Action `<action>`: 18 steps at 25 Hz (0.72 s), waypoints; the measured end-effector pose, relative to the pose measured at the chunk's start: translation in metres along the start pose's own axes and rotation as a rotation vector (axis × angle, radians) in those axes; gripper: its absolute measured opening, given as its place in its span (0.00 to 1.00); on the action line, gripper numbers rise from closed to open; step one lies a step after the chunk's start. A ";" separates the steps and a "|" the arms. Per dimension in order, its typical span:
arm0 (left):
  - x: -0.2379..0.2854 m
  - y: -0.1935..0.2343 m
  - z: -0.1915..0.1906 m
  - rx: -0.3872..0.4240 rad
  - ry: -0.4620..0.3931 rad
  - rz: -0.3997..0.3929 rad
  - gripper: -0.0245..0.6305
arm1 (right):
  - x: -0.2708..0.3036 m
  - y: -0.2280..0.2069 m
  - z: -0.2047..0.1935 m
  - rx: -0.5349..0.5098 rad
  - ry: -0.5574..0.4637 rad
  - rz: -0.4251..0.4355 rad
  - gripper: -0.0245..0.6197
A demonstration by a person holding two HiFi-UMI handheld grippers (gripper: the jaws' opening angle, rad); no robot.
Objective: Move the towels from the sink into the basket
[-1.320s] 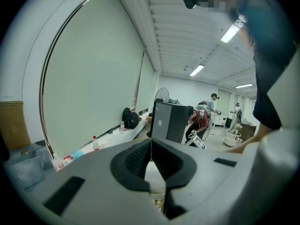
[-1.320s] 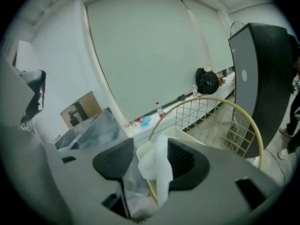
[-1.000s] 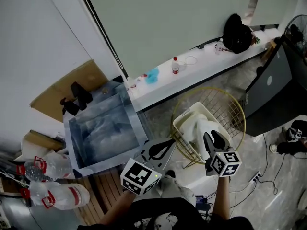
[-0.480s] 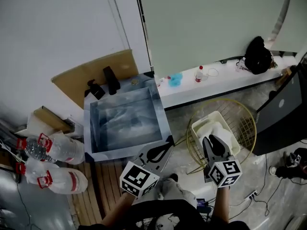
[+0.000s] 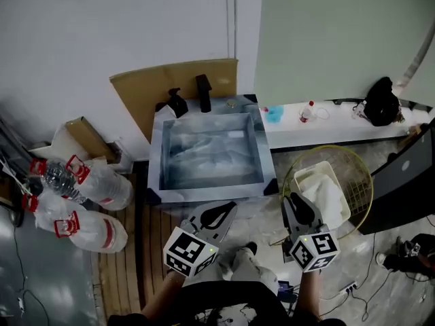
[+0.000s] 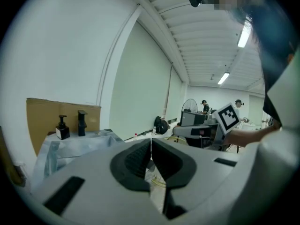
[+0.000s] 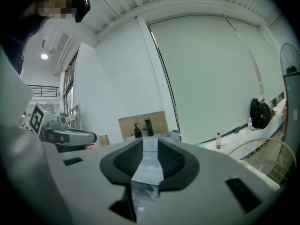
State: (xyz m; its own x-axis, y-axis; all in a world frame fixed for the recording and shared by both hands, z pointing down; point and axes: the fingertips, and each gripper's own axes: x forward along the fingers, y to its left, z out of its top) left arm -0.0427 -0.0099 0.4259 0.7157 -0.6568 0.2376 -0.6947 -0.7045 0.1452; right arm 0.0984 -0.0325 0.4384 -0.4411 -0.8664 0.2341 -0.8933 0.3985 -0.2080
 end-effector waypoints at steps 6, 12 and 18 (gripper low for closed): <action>-0.063 0.023 -0.004 -0.002 -0.036 0.061 0.05 | 0.014 0.092 -0.007 -0.027 0.004 0.124 0.17; -0.108 0.037 -0.015 -0.018 -0.061 0.104 0.05 | 0.022 0.159 -0.017 -0.068 0.019 0.206 0.14; -0.134 0.045 -0.022 -0.055 -0.099 0.134 0.05 | 0.022 0.194 -0.023 -0.109 0.039 0.243 0.10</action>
State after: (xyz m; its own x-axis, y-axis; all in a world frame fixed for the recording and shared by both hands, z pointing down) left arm -0.1711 0.0518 0.4215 0.6182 -0.7689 0.1634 -0.7853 -0.5949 0.1717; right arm -0.0868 0.0331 0.4253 -0.6446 -0.7301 0.2267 -0.7641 0.6250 -0.1599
